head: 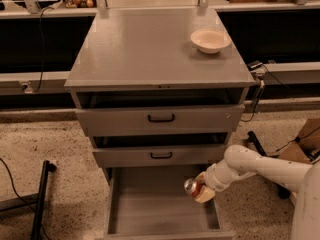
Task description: Place coke can into bottom drawer
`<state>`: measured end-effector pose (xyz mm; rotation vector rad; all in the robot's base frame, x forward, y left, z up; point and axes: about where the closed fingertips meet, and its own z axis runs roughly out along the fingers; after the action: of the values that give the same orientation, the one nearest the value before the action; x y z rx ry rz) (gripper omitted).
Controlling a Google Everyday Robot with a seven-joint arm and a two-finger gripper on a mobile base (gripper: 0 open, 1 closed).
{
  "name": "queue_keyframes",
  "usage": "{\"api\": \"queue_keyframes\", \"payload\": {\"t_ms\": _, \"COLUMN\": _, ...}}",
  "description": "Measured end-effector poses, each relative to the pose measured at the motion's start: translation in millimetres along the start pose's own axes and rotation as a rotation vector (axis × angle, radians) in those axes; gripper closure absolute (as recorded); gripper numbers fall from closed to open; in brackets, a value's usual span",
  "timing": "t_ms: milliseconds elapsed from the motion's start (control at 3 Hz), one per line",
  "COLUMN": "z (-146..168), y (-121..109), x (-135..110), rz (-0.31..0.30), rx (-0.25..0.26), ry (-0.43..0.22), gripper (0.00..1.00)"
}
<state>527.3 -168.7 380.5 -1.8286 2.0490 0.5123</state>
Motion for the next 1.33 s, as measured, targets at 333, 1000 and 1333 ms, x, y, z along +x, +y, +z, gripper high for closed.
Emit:
{"api": "queue_keyframes", "payload": {"t_ms": 333, "z": 2, "y": -20, "x": 0, "rz": -0.016, "rx": 0.084, "ry": 0.003, "gripper": 1.0}}
{"api": "queue_keyframes", "payload": {"t_ms": 1000, "z": 70, "y": -37, "x": 1, "rz": 0.003, "rx": 0.013, "ry": -0.048, "gripper": 1.0}}
{"api": "queue_keyframes", "payload": {"t_ms": 1333, "z": 117, "y": -51, "x": 17, "rz": -0.029, "rx": 0.0, "ry": -0.083, "gripper": 1.0}}
